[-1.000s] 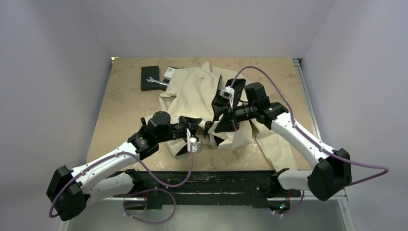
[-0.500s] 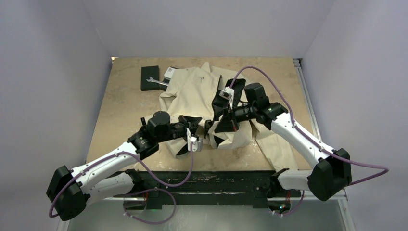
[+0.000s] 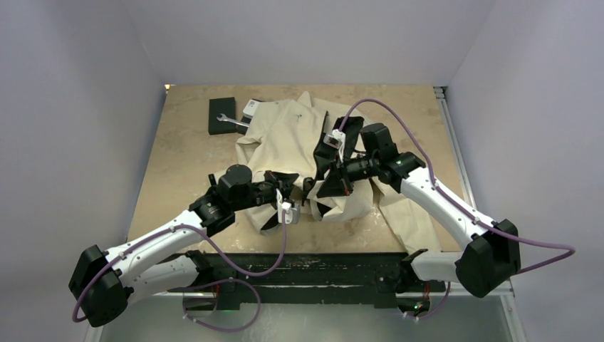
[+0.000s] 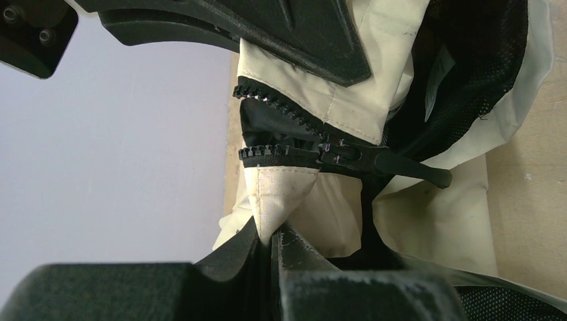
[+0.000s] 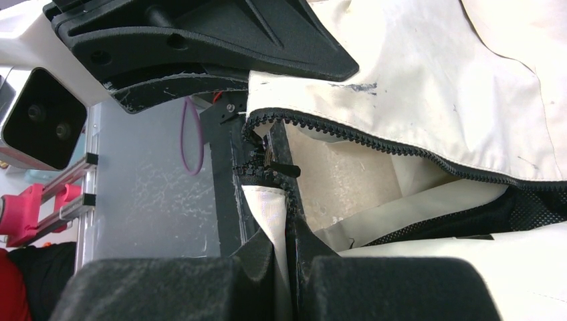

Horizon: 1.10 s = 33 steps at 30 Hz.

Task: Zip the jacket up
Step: Insert the zipper into the jacket.

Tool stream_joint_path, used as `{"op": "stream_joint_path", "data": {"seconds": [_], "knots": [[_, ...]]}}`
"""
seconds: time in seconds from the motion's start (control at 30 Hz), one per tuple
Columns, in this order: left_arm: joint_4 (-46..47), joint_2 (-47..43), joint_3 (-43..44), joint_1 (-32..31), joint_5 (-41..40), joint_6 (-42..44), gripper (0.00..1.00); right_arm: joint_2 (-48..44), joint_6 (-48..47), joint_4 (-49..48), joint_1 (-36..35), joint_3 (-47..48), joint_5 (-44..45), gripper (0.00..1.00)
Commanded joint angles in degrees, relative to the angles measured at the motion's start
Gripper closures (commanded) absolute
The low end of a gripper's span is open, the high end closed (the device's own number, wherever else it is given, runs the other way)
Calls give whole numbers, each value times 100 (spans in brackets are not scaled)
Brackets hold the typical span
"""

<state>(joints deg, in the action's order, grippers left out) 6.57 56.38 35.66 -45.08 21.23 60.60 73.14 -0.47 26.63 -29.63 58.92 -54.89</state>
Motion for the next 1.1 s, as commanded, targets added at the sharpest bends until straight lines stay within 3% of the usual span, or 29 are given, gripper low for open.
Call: {"op": "stream_joint_path", "data": {"seconds": [0.0, 1.07], "knots": [[189, -48, 99, -27, 99, -7, 100, 14, -55, 53, -32, 200, 11, 100], [-380, -101, 38, -106, 272, 804, 100, 35, 298, -289, -34, 434, -300, 100]]}}
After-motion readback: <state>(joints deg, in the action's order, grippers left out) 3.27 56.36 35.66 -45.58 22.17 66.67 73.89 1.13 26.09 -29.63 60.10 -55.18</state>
